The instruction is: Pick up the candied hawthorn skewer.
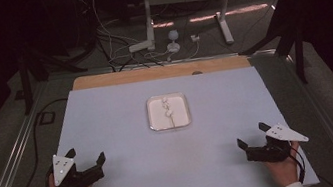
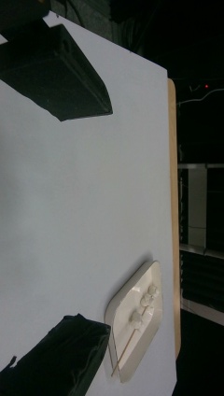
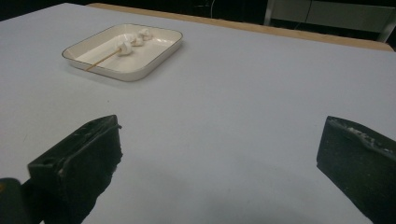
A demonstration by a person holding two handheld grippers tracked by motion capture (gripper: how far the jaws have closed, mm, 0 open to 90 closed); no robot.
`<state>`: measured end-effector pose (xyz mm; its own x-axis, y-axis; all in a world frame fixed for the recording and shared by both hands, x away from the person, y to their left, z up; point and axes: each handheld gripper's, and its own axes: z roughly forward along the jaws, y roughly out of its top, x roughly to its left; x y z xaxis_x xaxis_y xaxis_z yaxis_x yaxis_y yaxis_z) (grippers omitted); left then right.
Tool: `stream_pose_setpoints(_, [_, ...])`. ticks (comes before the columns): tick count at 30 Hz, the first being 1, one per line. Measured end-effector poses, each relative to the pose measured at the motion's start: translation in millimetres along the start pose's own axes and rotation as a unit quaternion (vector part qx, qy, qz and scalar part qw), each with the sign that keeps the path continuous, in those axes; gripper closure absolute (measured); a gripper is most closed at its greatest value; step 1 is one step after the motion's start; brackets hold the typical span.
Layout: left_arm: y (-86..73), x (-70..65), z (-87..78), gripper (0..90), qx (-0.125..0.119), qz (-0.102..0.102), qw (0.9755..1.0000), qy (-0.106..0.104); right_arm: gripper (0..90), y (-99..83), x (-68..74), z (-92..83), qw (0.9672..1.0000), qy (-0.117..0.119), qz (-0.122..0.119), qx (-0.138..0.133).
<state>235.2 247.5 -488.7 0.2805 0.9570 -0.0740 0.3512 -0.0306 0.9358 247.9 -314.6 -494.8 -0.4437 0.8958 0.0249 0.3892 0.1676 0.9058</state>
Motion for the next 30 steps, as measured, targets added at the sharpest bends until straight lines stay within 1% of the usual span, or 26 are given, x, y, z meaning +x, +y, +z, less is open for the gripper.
stream_pose_setpoints(4, [0.3, -0.7, -0.3, 0.4, -0.001, 0.003, 1.0, 0.003, 0.0, 0.5, -0.2, 1.3, 1.0, -0.001, -0.002, 0.001])
stream_pose_setpoints(6, [-0.2, -1.0, 0.3, 0.4, 0.004, 0.005, 1.0, 0.004, 0.0, 0.6, -0.1, 1.5, 1.0, -0.001, -0.002, 0.0])
stream_pose_setpoints(9, [-0.1, -2.0, -0.4, 0.4, 0.006, 0.001, 1.0, 0.005, 0.0, 1.2, 0.5, 0.2, 1.0, -0.001, -0.003, -0.002])
stream_pose_setpoints(14, [7.6, -8.9, 0.9, 0.4, 0.014, 0.007, 0.9998, 0.01, 0.0, 0.9, -0.9, 0.3, 1.0, -0.002, 0.001, -0.002])
stream_pose_setpoints(15, [10.0, -10.5, 2.0, 0.4, 0.02, 0.012, 0.9997, 0.01, 0.0, 0.9, -0.9, 0.3, 1.0, -0.002, 0.001, -0.002])
stream_pose_setpoints(16, [14.8, -14.0, 4.5, 0.4, 0.026, 0.019, 0.9995, 0.006, 0.0, 0.9, -1.4, 0.0, 1.0, -0.002, 0.005, -0.001])
stream_pose_setpoints(17, [14.8, -14.0, 4.5, 0.4, 0.026, 0.019, 0.9995, 0.006, 0.0, 1.0, -1.6, -0.4, 1.0, -0.002, 0.006, -0.002])
stream_pose_setpoints(19, [20.1, -17.2, 7.7, 0.4, 0.033, 0.024, 0.9991, 0.003, 0.0, 1.1, -1.8, -0.7, 1.0, -0.002, 0.005, -0.003])
stream_pose_setpoints(22, [27.9, -21.7, 13.4, 0.4, 0.036, 0.026, 0.999, -0.007, 0.0, 0.8, -1.6, -0.1, 1.0, 0.0, 0.006, -0.001])
stream_pose_setpoints(24, [33.1, -24.8, 18.9, 0.4, 0.04, 0.028, 0.9987, -0.014, 0.0, 0.9, -1.2, 0.5, 1.0, 0.001, 0.005, -0.001])
stream_pose_setpoints(25, [38.3, -28.0, 25.1, 0.4, 0.042, 0.027, 0.9985, -0.02, 0.0, 0.8, -1.1, 0.8, 1.0, 0.001, 0.005, -0.001])
stream_pose_setpoints(26, [38.3, -28.0, 25.1, 0.4, 0.042, 0.027, 0.9985, -0.02, 0.0, 0.8, -1.0, 0.8, 1.0, 0.001, 0.006, -0.001])
stream_pose_setpoints(27, [43.5, -31.6, 31.1, 0.4, 0.041, 0.026, 0.9985, -0.025, 0.0, 0.8, -1.0, 0.6, 1.0, 0.001, 0.006, -0.001])
stream_pose_setpoints(28, [43.5, -31.6, 31.1, 0.4, 0.041, 0.026, 0.9985, -0.025, 0.0, 1.0, -1.1, 0.5, 1.0, 0.001, 0.006, -0.001])
stream_pose_setpoints(30, [50.1, -38.5, 41.3, 0.4, 0.039, 0.03, 0.9984, -0.028, 0.0, 0.9, -1.2, 0.7, 1.0, 0.001, 0.005, -0.001])
